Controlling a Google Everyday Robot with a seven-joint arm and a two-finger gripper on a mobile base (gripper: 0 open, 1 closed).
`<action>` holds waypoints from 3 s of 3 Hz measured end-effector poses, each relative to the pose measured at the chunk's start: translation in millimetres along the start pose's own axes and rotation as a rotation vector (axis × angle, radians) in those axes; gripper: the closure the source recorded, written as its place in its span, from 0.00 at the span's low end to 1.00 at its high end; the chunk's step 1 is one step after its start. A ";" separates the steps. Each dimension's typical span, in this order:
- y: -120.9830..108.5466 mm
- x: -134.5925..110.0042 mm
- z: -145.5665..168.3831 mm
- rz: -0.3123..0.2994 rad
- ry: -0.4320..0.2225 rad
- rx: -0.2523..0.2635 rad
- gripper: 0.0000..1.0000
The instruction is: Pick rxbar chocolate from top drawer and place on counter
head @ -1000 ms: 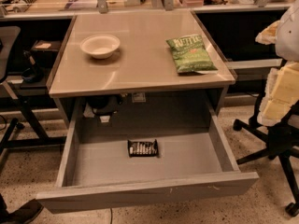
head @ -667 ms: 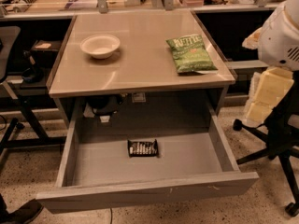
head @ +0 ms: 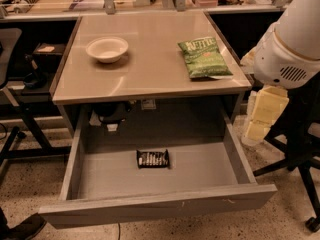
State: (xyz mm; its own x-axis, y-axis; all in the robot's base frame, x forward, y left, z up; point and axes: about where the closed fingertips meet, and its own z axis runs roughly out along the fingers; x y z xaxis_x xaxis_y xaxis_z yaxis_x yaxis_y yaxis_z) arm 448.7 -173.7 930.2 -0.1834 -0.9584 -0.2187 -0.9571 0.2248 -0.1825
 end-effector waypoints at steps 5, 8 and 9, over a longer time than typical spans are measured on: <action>31.3 -69.7 118.0 -0.060 -0.158 -0.159 0.00; 8.8 -83.7 199.9 0.027 -0.278 -0.104 0.00; 19.3 -93.1 225.9 0.027 -0.314 -0.117 0.00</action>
Offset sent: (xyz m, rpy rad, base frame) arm 0.0058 0.1089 -0.1051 0.1948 0.1078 0.1507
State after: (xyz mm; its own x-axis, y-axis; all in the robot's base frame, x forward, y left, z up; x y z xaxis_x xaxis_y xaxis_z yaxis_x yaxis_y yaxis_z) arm 497.9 -40.4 730.5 -0.1483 -0.8472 -0.5102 -0.9755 0.2100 -0.0651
